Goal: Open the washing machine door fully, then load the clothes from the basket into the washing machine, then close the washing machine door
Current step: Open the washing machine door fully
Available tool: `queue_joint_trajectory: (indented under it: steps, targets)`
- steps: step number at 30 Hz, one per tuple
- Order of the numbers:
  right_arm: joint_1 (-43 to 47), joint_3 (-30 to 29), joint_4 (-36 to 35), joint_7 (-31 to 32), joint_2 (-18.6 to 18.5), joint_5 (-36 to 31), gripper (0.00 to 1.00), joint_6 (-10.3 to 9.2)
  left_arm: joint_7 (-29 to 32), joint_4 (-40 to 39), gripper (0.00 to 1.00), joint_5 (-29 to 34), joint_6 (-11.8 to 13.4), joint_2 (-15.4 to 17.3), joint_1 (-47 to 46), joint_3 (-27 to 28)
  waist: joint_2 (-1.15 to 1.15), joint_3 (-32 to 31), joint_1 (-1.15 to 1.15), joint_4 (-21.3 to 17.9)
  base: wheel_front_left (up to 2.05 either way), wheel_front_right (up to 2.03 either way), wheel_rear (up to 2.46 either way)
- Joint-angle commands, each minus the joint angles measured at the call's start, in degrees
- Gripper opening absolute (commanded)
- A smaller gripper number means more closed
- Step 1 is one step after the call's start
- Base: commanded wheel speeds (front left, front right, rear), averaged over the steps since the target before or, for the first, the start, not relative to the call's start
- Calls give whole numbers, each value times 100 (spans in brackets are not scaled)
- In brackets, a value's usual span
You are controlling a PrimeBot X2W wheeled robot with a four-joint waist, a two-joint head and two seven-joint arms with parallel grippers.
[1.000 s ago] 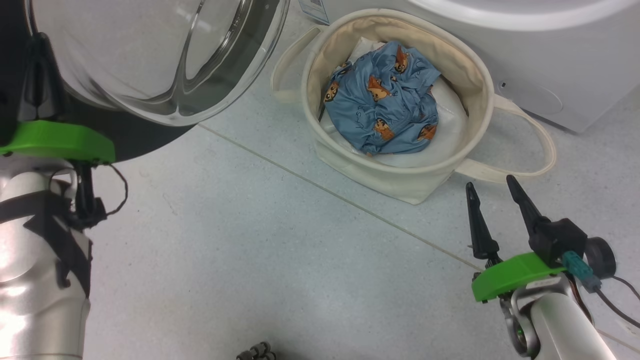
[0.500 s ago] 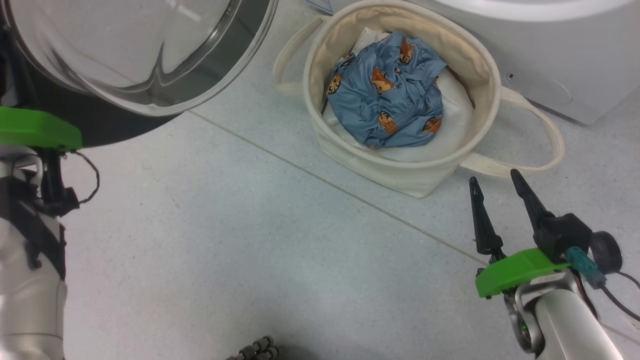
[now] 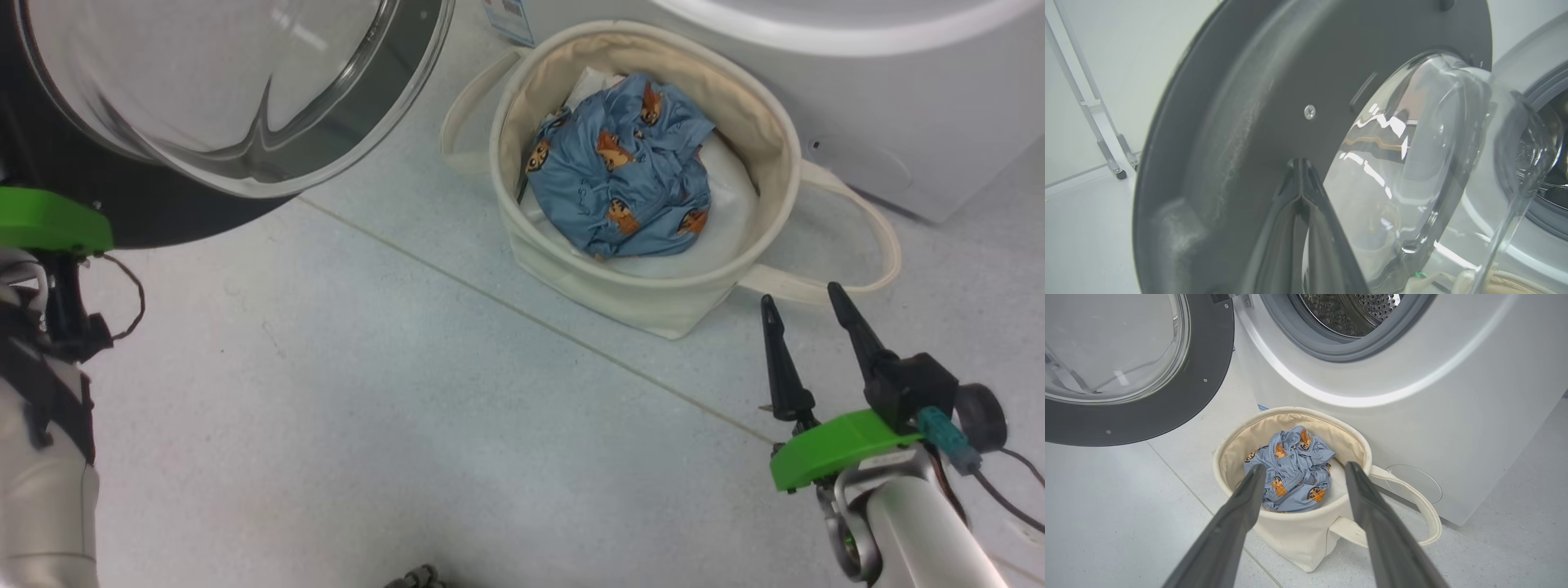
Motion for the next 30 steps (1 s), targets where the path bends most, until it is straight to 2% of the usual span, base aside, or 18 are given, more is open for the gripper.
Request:
queue_joint_trajectory:
  steps: [1,6,14,22,30]
  targets:
    - [-31,185,-109,-79,99,39,100,5,13,-289,0,97,-15,343,101,238,0,-127,0,-39,0,0,0]
    - [-15,274,157,-209,274,143,100,5,13,-849,0,306,-14,188,504,259,0,-521,0,-125,0,0,0]
    - [49,294,534,-317,557,398,100,5,13,-1723,0,645,-118,-407,1492,-163,0,-1368,0,-388,0,0,0]
    - [281,101,174,-322,659,640,100,5,13,-2199,0,757,-232,-939,2569,-795,0,-2084,0,-843,0,0,0]
    - [565,26,-351,-323,663,962,100,5,13,-2590,0,595,-161,-1105,3401,-1419,0,-2334,0,-1395,0,0,0]
